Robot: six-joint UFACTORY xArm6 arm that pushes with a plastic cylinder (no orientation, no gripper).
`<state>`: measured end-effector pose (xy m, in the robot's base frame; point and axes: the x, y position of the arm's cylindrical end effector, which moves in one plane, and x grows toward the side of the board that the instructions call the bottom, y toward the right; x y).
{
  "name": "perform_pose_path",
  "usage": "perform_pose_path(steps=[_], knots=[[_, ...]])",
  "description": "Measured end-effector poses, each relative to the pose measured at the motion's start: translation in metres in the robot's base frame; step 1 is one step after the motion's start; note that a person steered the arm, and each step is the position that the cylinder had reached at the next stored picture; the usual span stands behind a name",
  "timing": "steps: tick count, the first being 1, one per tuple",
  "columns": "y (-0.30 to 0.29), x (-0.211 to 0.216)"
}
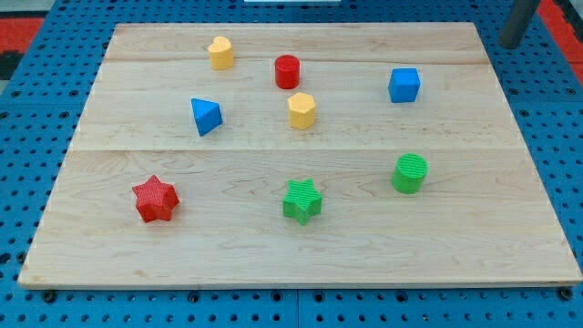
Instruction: Move your arm below the blue cube
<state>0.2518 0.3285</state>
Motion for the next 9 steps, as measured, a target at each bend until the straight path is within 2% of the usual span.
perform_pose_path(steps=[1, 5, 6, 7, 8, 9], knots=[[0.000, 0.021], [0.002, 0.028], [-0.022, 0.084], [-0.102, 0.109], [-0.162, 0.119], [-0.194, 0.108]])
